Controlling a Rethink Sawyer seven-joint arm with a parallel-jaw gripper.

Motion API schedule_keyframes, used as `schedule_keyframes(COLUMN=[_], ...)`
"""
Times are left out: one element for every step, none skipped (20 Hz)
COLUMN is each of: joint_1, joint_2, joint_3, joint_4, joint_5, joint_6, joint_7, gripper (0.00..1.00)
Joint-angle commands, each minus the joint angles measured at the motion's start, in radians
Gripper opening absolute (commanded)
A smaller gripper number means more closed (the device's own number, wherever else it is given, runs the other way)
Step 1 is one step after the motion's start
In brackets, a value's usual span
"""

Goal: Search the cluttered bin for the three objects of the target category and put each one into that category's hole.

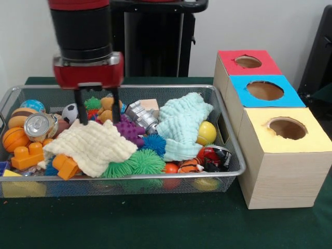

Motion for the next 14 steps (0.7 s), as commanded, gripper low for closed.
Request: schedule_keyframes(joint_1=[0.092,0.108,0.124,0.138,0.153,0.156,0.165,0.161,0.165,0.170,0.179,0.187,0.198,0.203], joint_2=[-0.073,-0.075,-0.077,-0.072,-0.070,-0.065,-0.064,-0.060,-0.059,-0.056,-0.056,-0.047,-0.034,-0.016], joint_3=[-0.067,-0.084,-0.101,-0.118,-0.132,-0.141,-0.151,-0.152,-0.158,-0.165,-0.174,-0.183,-0.196,-0.205], joint_4=[0.217,0.228,0.239,0.241,0.246,0.246,0.251,0.253,0.255,0.253,0.249,0.241,0.237,0.227], joint_5=[-0.026,-0.024,-0.023,-0.022,-0.017,-0.010,-0.001,0.011,0.019,0.024,0.027,0.023,0.023,0.021], joint_6=[-0.101,-0.124,-0.148,-0.167,-0.185,-0.194,-0.205,-0.208,-0.211,-0.213,-0.212,-0.218,-0.233,-0.249], joint_7=[0.196,0.215,0.234,0.247,0.259,0.257,0.261,0.252,0.252,0.247,0.243,0.235,0.241,0.240], gripper=[1.00,1.00,1.00,1.00,1.00,1.00,1.00,1.00,1.00,1.00,1.00,1.00,1.00,1.00])
